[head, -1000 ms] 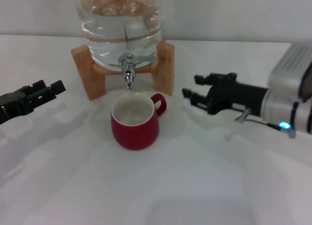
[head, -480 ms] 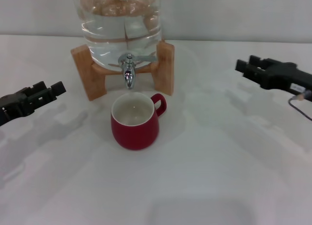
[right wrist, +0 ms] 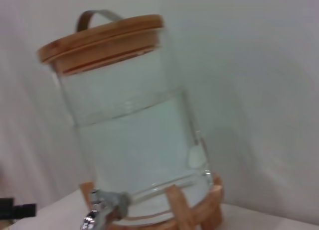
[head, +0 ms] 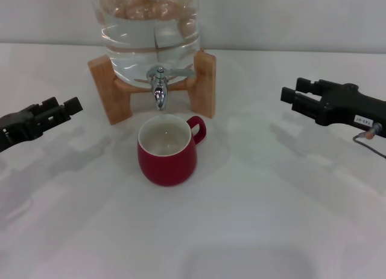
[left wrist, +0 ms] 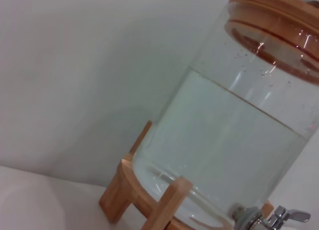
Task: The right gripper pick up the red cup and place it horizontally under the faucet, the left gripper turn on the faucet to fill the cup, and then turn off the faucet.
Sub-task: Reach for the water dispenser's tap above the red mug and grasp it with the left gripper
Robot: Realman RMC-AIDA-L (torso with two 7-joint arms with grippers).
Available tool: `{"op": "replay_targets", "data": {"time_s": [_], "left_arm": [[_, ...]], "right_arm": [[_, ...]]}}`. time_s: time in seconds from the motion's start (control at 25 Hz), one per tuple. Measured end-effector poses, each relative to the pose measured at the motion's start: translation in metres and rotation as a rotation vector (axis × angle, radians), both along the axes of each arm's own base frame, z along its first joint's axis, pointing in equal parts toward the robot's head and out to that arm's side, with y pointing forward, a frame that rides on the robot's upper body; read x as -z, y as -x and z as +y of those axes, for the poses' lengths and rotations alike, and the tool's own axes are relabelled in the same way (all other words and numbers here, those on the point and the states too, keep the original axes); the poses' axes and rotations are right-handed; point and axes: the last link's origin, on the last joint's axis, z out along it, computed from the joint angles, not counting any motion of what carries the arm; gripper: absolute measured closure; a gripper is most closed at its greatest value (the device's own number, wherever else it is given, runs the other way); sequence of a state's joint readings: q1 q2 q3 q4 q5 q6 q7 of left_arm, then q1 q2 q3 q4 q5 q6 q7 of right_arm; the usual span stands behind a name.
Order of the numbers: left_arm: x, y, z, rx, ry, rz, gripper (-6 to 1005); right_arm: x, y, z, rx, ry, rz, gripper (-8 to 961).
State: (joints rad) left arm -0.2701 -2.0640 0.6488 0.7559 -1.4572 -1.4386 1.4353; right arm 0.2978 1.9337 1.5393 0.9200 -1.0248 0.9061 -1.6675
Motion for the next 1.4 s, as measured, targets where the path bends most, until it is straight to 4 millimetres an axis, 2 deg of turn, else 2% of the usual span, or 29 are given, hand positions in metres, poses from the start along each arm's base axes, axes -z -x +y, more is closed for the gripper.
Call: {"op": "replay_targets", "data": {"time_s": [0.12, 0.24, 0.6, 0.68, 0.72, 0.76, 1.0, 1.24, 1.4], "left_arm": [[-0.006, -0.005, 0.001, 0.022, 0.014, -0.01, 149], [-0.017, -0.019, -0.001, 0.088, 0.049, -0.012, 149], [-0.071, -0.086, -0.012, 0.279, 0.226, 0.178, 150], [-0.078, -0.099, -0.011, 0.287, 0.27, 0.242, 150], [-0.078, -0.099, -0.011, 0.287, 0.27, 0.242, 152], [-0.086, -0.115, -0.004, 0.295, 0.318, 0.332, 153], [-0.092, -0.146, 0.016, 0.311, 0.41, 0.512, 158], [-0.081, -0.184, 0.039, 0.387, 0.481, 0.691, 158], [-0.076, -0.21, 0.048, 0.468, 0.483, 0.742, 158]], "right_arm": [[0.0, 0.003, -0.001, -0.022, 0.014, 0.001, 495], [0.001, 0.003, -0.002, -0.031, 0.019, -0.002, 495], [0.001, 0.001, -0.003, -0.031, 0.021, -0.009, 496], [0.001, 0.001, -0.003, -0.031, 0.021, -0.009, 496], [0.001, 0.002, -0.003, -0.031, 0.021, -0.008, 496], [0.001, 0.002, -0.003, -0.032, 0.022, -0.009, 496], [0.006, 0.005, -0.005, -0.046, 0.035, -0.008, 496], [0.009, 0.007, -0.009, -0.061, 0.043, -0.003, 496], [0.01, 0.006, -0.011, -0.06, 0.046, 0.004, 496]]}}
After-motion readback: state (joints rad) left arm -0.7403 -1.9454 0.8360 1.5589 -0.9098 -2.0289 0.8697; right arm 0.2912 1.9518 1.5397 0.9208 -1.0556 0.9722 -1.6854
